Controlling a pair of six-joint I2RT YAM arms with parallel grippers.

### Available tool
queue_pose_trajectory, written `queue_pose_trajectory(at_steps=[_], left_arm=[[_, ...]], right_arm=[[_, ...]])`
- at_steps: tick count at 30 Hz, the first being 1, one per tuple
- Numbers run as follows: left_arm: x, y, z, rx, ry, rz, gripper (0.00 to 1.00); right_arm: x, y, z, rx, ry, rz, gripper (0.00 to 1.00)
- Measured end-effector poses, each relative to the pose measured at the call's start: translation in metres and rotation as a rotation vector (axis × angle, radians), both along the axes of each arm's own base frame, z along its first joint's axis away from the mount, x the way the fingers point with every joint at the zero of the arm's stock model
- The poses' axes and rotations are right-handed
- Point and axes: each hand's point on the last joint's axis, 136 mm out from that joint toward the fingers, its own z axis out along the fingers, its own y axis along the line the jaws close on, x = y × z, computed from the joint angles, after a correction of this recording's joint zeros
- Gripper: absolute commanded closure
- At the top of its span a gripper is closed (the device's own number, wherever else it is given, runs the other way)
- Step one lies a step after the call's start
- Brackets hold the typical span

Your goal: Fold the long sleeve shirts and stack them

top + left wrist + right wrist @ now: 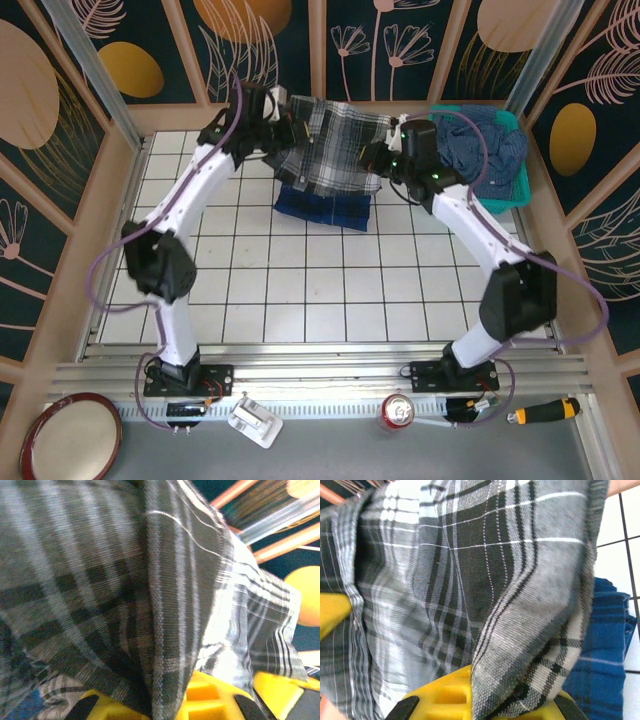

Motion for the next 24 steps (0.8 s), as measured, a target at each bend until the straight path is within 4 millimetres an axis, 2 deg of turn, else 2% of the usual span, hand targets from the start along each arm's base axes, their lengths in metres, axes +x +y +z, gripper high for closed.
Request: queue_pose_trajectory(at_steps=[2,4,6,9,11,14,16,18,20,21,23,24], left_arm=[[0.023,0.003,-0.033,0.014,0.045,-0.014,1.0],[0.029,0.007,-0.082,0.038,0.143,-0.028,1.0],[0.024,0.013,-0.131,0.061,0.252,-0.039,1.0],[0.007,0.017,-0.172,0.077,0.355,-0.052,1.0],[0.004,0.018,-0.179,0.084,0.37,-0.057,0.86],[0.008,0.025,-0.181,0.107,0.352,-0.043,0.78],[0.013,0.035,-0.185,0.132,0.346,-0.019,0.68],[0.021,0.05,-0.189,0.163,0.342,0.02,0.65],[0.028,0.069,-0.191,0.199,0.336,0.068,0.63],[0.031,0.079,-0.19,0.222,0.337,0.093,0.62],[0.038,0.093,-0.181,0.257,0.325,0.135,0.56],[0.042,0.1,-0.173,0.275,0.309,0.159,0.56]], right_arm=[[0.013,0.001,-0.025,0.002,0.037,0.011,1.0],[0.019,0.004,-0.05,-0.001,0.085,0.024,1.0],[0.018,0.007,-0.076,0.003,0.131,0.046,1.0],[0.012,0.01,-0.103,0.001,0.187,0.071,1.0],[0.011,0.01,-0.114,0.001,0.21,0.077,1.0],[0.008,0.008,-0.124,0.004,0.216,0.079,0.99],[0.008,0.002,-0.133,-0.009,0.228,0.06,0.89],[0.007,-0.007,-0.147,-0.032,0.252,0.035,0.69],[0.006,-0.016,-0.162,-0.054,0.279,0.012,0.62],[0.006,-0.02,-0.169,-0.064,0.297,0.0,0.55],[0.006,-0.03,-0.178,-0.09,0.323,-0.028,0.43],[0.006,-0.034,-0.179,-0.106,0.326,-0.041,0.42]])
